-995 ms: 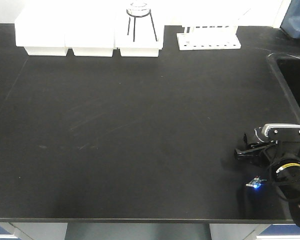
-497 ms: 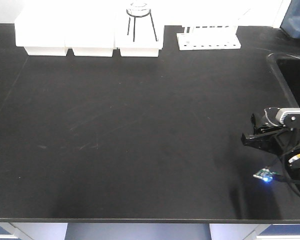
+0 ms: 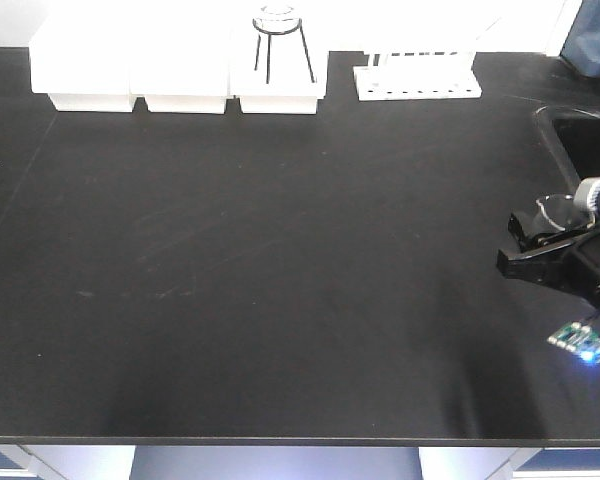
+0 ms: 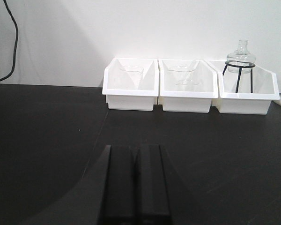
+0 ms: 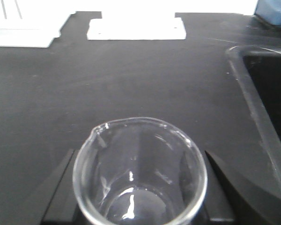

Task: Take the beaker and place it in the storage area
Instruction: 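Lift the beaker with the right gripper and pull it toward the robot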

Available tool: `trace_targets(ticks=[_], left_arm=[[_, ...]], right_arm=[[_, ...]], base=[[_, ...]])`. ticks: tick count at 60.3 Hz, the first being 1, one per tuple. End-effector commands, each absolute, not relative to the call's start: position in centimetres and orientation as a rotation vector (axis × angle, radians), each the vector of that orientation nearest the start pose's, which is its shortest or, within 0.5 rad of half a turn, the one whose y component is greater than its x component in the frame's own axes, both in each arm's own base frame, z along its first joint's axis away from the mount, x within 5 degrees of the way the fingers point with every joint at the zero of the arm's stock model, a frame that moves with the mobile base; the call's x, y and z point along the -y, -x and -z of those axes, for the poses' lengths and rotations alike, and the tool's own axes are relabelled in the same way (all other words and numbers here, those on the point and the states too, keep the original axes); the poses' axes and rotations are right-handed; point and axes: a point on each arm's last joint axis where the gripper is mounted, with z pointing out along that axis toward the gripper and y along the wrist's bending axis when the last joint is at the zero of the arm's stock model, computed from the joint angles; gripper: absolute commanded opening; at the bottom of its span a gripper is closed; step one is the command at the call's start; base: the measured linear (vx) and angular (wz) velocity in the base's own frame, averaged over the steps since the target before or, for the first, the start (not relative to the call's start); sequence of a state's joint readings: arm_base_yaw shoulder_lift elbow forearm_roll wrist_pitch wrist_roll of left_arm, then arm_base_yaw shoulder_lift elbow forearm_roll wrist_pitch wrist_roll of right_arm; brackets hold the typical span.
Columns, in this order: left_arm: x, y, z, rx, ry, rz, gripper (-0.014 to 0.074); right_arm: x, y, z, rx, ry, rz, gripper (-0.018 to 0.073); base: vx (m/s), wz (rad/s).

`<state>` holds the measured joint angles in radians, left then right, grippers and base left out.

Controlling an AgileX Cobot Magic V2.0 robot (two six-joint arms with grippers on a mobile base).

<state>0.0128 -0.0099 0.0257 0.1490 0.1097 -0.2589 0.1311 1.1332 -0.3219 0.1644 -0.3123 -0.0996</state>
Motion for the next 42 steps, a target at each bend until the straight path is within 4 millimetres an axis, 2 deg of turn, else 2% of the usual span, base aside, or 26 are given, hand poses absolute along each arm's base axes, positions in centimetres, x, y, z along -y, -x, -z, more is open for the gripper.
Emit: trace_targets(ticks=[1, 27, 42], left_arm=[[-0.1, -5.6, -19.6, -1.527, 0.100, 0.089, -0.0008], [-0.1, -5.6, -19.6, -1.527, 0.100, 0.089, -0.0008], [-0.1, -5.6, -19.6, -1.527, 0.100, 0.089, -0.0008]], right_arm=[[-2.2, -19.7, -23.8, -1.887, 0.060, -0.075, -0.0003], [-1.9, -13.2, -27.4, -1.844, 0.102, -0.127, -0.0003], [-1.6, -10.4, -28.3, -1.803, 0.133, -0.124, -0.0003]], base=[[0.00, 0.00], [0.00, 0.00], [0.00, 0.00]])
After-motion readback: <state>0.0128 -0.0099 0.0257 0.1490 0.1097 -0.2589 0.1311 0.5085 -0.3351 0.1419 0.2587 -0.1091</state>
